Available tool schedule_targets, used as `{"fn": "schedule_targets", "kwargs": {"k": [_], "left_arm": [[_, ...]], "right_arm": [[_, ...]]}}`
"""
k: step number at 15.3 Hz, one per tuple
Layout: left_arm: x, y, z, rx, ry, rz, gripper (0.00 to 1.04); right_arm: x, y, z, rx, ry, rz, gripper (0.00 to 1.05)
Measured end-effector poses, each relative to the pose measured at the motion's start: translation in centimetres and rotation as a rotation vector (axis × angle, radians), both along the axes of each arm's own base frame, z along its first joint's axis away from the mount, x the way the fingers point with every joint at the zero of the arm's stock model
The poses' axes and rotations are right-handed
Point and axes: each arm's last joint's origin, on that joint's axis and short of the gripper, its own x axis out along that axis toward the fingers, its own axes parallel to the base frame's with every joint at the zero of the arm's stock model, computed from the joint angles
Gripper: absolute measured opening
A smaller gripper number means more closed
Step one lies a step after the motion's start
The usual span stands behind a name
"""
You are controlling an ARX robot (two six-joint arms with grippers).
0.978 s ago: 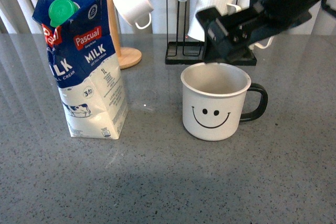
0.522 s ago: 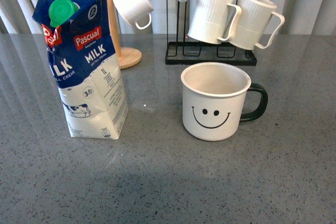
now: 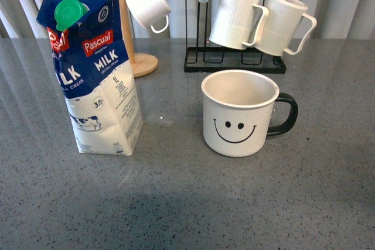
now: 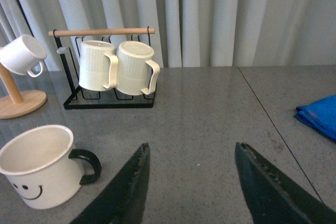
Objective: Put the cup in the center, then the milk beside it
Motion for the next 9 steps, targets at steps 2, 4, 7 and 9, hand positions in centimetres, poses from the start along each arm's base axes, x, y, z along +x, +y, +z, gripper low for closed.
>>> {"fn": "schedule_targets", "kwargs": {"k": [2, 4, 7, 9], "left_arm": [[0.0, 0.0, 0.0, 0.000, 0.000, 0.000, 0.98], [0.0, 0.0, 0.0, 0.000, 0.000, 0.001, 0.98], [0.0, 0.0, 0.0, 0.000, 0.000, 0.000, 0.98], [0.0, 0.0, 0.0, 0.000, 0.000, 0.000, 0.98]], "right_arm": [[-1.2, -0.6, -1.8, -0.014, -0.014, -0.003, 0.30], [-1.6, -1.3, -2.9, -0.021, -0.015, 0.017, 0.06], [-2.4, -1.9, -4.4, -0.027, -0.013, 0.001, 0.02], [-2.8, -1.9, -5.1, -0.027, -0.014, 0.001, 0.02]]}}
